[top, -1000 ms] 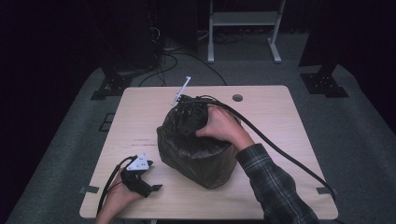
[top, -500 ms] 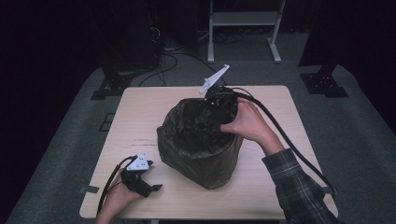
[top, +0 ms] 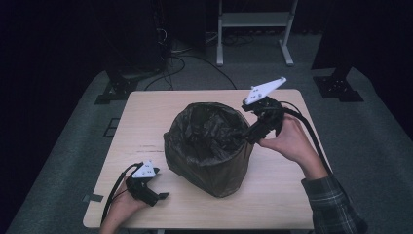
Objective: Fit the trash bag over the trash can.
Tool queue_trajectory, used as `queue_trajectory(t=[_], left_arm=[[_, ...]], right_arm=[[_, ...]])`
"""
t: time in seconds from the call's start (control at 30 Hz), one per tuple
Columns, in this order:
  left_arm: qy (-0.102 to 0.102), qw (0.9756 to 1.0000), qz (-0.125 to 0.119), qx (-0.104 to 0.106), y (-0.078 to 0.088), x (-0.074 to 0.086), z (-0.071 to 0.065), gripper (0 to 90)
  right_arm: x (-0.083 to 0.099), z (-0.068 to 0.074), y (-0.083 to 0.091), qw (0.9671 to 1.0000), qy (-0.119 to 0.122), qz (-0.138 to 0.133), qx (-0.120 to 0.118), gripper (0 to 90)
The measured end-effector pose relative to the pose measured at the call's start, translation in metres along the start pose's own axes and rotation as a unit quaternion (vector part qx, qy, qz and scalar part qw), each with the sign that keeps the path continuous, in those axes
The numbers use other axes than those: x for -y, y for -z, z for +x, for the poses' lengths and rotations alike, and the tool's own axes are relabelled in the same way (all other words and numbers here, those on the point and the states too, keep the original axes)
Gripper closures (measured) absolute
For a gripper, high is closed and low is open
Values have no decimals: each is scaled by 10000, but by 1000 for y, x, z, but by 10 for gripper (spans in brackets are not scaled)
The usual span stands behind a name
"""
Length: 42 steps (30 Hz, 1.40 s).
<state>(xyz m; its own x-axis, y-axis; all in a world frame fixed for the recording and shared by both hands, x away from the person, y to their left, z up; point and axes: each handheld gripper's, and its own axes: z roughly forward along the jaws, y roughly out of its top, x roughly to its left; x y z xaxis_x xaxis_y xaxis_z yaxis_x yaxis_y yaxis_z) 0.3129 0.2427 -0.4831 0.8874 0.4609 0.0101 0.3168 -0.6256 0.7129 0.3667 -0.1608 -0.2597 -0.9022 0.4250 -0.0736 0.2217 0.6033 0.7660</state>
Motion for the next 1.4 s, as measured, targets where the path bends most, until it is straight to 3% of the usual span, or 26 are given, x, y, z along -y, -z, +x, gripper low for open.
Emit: queue_trajectory(t=[0.37, 0.57, 0.63, 0.67, 0.83, 0.93, 1.23, 1.4], left_arm=[[19, 10000, -7, -11, 0, 0, 0, 0], [16, 10000, 0, -9, 0, 0, 0, 0], [19, 10000, -2, -14, 0, 0, 0, 0], [21, 10000, 2, -11, 0, 0, 0, 0], [23, 10000, 0, -16, 0, 0, 0, 0], [23, 10000, -5, -16, 0, 0, 0, 0], [17, 10000, -2, -18, 0, 0, 0, 0], [14, 10000, 1, -18, 0, 0, 0, 0]], right_arm=[[49, 2, 20, 9991, -271, -321, 73, 0], [93, 4, 26, 9975, -476, -521, 63, 0], [99, 4, 26, 9971, -504, -568, 58, 0], [112, 4, 23, 9964, -569, -632, 41, 0], [128, 7, 15, 9957, -594, -713, -17, 0], [144, 12, 1, 9954, -581, -755, -84, 1], [167, 21, -27, 9951, -558, -790, -209, 1], [183, 27, -46, 9957, -563, -680, -290, 1]])
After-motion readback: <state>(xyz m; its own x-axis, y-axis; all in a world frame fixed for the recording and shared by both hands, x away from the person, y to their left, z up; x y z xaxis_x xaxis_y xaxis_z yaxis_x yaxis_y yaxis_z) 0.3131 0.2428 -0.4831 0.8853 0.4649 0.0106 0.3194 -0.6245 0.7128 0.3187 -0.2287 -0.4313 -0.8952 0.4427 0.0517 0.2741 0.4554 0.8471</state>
